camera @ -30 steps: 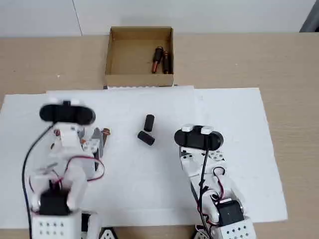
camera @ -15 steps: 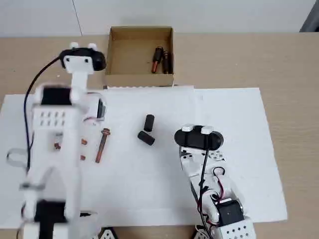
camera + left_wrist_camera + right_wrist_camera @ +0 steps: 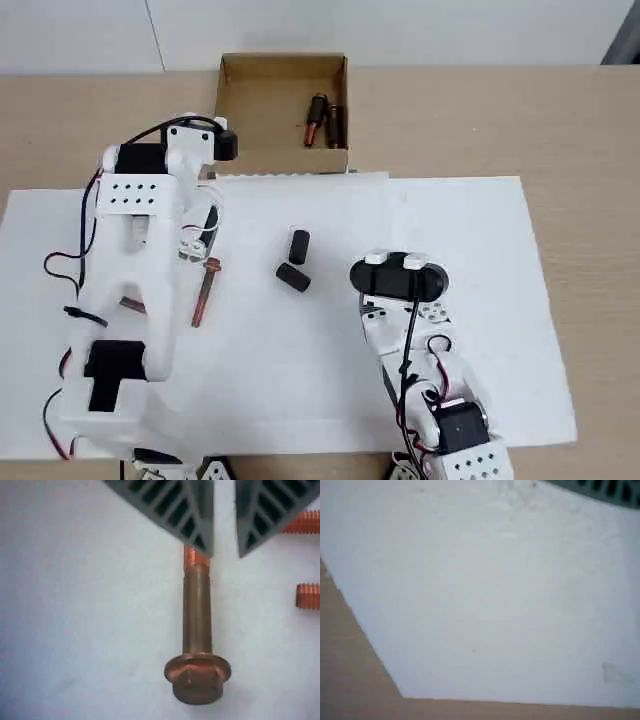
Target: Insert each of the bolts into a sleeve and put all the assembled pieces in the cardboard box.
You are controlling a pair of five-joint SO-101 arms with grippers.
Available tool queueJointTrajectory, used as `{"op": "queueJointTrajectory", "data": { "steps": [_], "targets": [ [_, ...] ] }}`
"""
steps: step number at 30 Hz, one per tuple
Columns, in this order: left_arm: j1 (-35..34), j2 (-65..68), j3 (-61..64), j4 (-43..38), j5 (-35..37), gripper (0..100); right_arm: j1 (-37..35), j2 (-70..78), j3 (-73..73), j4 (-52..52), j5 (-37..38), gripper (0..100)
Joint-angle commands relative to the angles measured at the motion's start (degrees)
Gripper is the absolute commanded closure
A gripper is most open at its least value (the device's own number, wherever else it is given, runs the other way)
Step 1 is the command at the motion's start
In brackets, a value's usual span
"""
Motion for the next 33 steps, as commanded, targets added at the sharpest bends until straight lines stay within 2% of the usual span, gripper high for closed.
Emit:
{"op": "queueJointTrajectory", "data": {
  "steps": [1, 15, 21, 27, 33],
  "targets": [
    [0.09, -0.26, 0.22, 1.14, -0.35, 94, -0.04, -1.01, 0.79, -1.27, -0.62, 99.5],
    [0.26, -0.26, 9.89, -5.10, -2.02, 93, -0.04, -1.01, 0.79, -1.27, -0.53, 99.5],
    [0.26, -0.26, 9.98, -6.68, -2.46, 87, -0.04, -1.01, 0.79, -1.27, -0.53, 99.5],
    [0.26, 0.35, 11.30, -9.67, -2.46, 87, -0.04, -1.01, 0.79, -1.27, -0.53, 99.5],
    [0.00, 6.51, 11.12, -12.66, -2.55, 87, -0.04, -1.01, 0.79, -1.36, -0.53, 99.5]
  ]
}}
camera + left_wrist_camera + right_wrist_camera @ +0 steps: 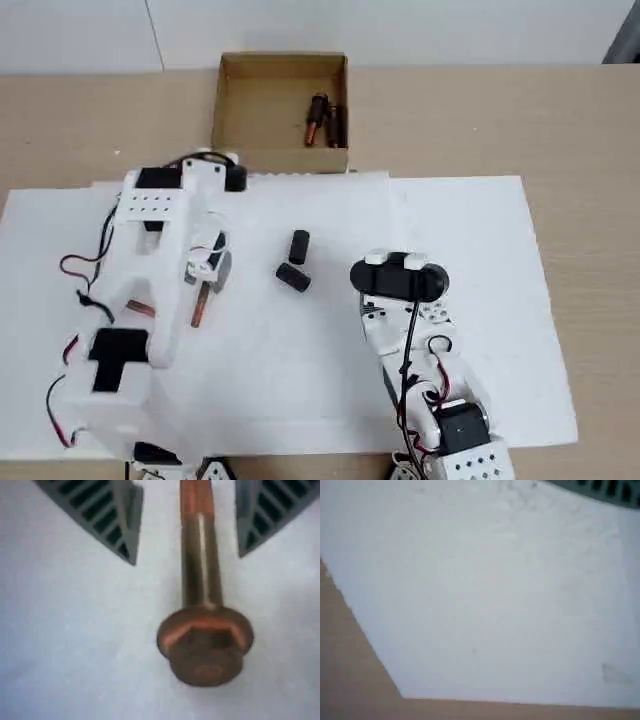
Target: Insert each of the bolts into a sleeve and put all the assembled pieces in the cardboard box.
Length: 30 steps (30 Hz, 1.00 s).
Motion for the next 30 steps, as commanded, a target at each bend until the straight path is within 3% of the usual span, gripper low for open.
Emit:
{"op": "queueJointTrajectory", "data": {
  "steps": [1, 9, 22, 30],
  "targets": [
    [-0.09, 0.79, -0.40, -2.73, -0.35, 87, -0.04, -1.01, 0.79, -1.36, -0.53, 99.5],
    [0.00, 1.49, 0.04, -6.86, -0.35, 88, -0.04, -1.01, 0.79, -1.36, -0.53, 99.5],
    [-0.09, 9.76, -0.31, -9.05, -0.44, 98, -0.04, -1.01, 0.79, -1.36, -0.53, 99.5],
    [0.26, 6.68, -4.44, -3.96, -0.18, 99, -0.13, -1.10, -2.73, -1.27, -2.11, 99.5]
  ]
}}
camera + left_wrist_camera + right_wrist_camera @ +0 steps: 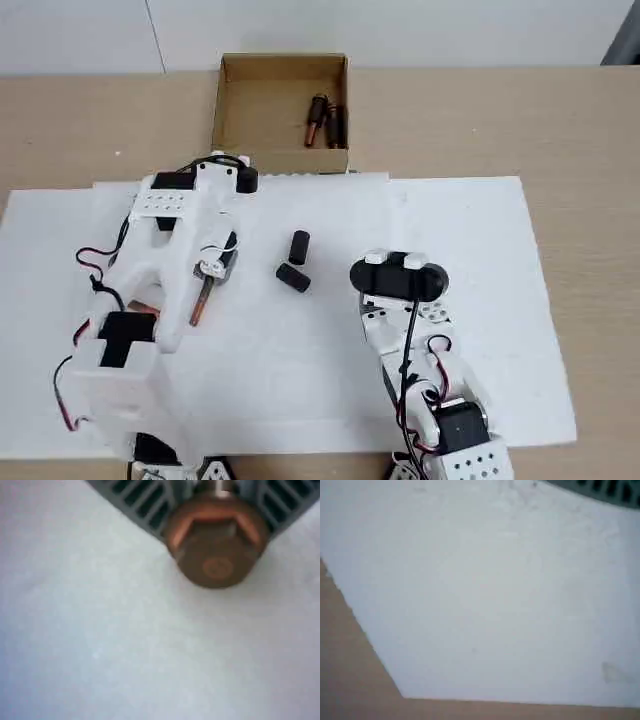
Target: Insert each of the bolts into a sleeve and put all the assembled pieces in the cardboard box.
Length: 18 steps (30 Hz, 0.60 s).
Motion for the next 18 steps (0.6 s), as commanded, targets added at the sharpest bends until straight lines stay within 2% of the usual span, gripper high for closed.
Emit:
{"op": "queueJointTrajectory", "data": {
  "steps": [1, 9, 18],
  "targets": [
    [-0.35, -2.73, -2.42, 2.55, -0.09, 99, -0.13, -1.10, -4.31, -1.19, -2.90, 99.5],
    [-0.26, -24.70, -2.42, 6.59, -0.18, 99, -0.13, -1.01, -13.36, 12.79, -4.22, 99.5],
    [-0.35, -41.41, -2.51, 12.84, -0.53, 99, -0.57, -1.10, -17.14, 13.93, -3.87, 99.5]
  ]
}}
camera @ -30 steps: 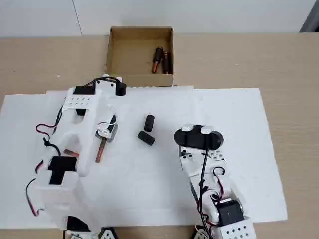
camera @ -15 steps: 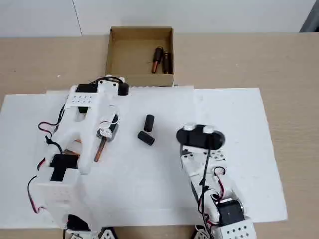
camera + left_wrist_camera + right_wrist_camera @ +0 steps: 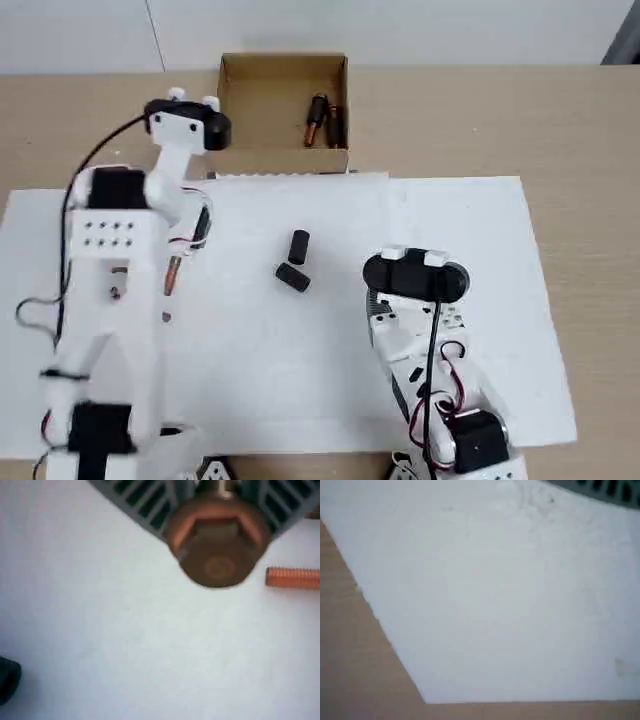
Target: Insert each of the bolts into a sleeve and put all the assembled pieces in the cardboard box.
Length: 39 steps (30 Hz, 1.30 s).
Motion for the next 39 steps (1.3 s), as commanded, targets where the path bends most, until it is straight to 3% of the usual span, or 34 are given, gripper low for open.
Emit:
{"op": "queueJointTrajectory", "data": {
  "steps": [1, 8, 20, 26, 39],
  "targets": [
    [0.18, -10.11, -1.36, 1.67, -0.53, 99, -0.22, -1.01, -3.52, 0.31, -0.26, 99.5],
    [0.18, -23.74, 1.54, 0.62, -0.53, 99, -0.22, -1.01, -2.99, -0.13, -0.26, 99.5],
    [0.09, -54.07, 39.43, -27.08, -0.18, 99, -0.22, -1.01, 2.11, -6.90, -0.26, 99.5],
    [-0.18, -69.54, 54.99, -33.67, 0.00, 99, -1.10, -1.01, 4.92, -10.68, -0.26, 99.5],
    [0.18, -91.43, 69.49, -36.66, 17.85, 99, -9.36, -0.92, 14.42, -24.22, -0.26, 99.5]
  ]
}}
